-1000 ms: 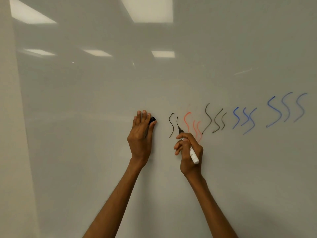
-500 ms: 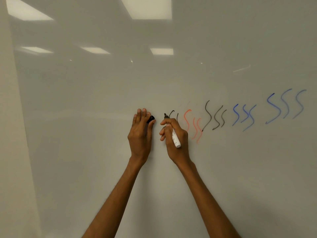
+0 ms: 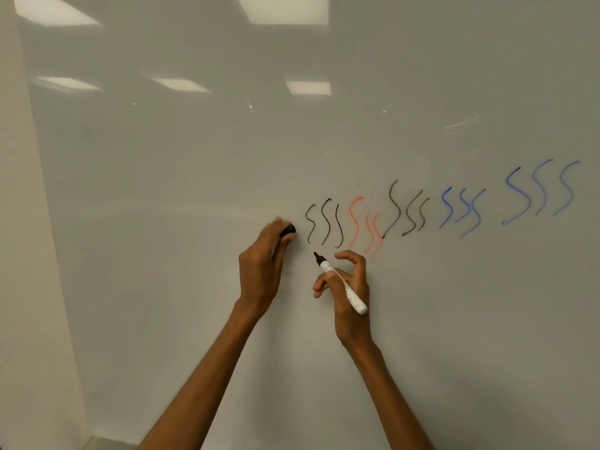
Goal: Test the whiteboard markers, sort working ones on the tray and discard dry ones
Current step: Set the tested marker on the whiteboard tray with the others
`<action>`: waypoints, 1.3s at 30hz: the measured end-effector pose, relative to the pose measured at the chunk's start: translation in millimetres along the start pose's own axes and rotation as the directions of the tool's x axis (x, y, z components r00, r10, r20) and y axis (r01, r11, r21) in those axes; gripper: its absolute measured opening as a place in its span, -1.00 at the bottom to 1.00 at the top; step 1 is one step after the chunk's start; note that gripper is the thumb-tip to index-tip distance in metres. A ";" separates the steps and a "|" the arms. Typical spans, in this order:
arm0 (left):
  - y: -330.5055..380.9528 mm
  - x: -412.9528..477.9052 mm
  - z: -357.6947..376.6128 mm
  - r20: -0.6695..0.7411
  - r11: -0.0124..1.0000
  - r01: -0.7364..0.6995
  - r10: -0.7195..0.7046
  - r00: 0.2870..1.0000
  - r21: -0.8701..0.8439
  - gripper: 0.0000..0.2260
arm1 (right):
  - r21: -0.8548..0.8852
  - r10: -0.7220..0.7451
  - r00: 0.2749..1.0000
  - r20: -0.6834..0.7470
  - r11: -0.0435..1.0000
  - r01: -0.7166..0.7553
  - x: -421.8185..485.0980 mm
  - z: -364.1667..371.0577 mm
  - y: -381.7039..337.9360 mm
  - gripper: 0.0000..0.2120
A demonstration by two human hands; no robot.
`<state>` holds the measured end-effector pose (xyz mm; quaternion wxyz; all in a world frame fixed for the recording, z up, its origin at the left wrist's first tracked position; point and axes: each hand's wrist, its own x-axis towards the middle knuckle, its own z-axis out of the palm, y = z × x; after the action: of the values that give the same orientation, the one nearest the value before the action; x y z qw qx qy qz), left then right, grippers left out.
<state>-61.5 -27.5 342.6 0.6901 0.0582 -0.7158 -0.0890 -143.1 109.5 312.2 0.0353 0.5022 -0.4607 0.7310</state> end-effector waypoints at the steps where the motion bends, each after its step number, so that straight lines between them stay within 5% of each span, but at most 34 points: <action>1: 5.2 -13.6 -6.5 0.054 0.999 0.012 -0.010 0.998 -0.033 -0.74 | 0.028 0.009 1.000 -0.027 1.000 -0.008 -7.6 -4.3 -1.9 -0.71; 3: 14.1 -48.5 -16.7 0.184 0.972 0.191 -0.164 0.969 -0.135 -0.78 | 0.074 0.072 0.996 -0.060 0.995 -0.067 -24.9 -12.2 -2.1 -0.73; 6: 19.6 -100.0 -23.1 0.389 0.835 0.506 -0.401 0.829 -0.217 -0.82 | 0.114 0.219 0.974 -0.057 0.971 -0.211 -53.0 -25.2 10.2 -0.82; 13: 30.4 -162.7 -25.4 0.605 0.679 0.703 -0.474 0.640 -0.213 -0.86 | 0.125 0.483 0.872 -0.075 0.872 -0.473 -117.5 -53.3 47.2 -0.86; 22: 37.2 -191.6 -8.8 0.725 0.848 0.529 -0.348 0.594 -0.026 -0.81 | 0.019 0.530 0.848 -0.036 0.848 -0.529 -142.5 -65.7 60.0 -0.85; 29: 40.1 -206.2 4.1 0.813 0.887 0.460 -0.290 0.505 0.031 -0.80 | 0.027 0.633 0.766 -0.109 0.773 -0.634 -145.4 -74.5 68.2 -0.85; 39: 44.8 -230.6 14.6 0.796 0.944 0.328 -0.223 0.562 0.034 -0.68 | 0.155 0.672 0.687 -0.278 0.737 -0.658 -165.1 -71.7 85.6 -0.92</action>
<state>-65.0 64.6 126.0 0.2825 0.0831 -0.9212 -0.2542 -156.0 179.2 125.9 -0.1695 0.1781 -0.5834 0.7741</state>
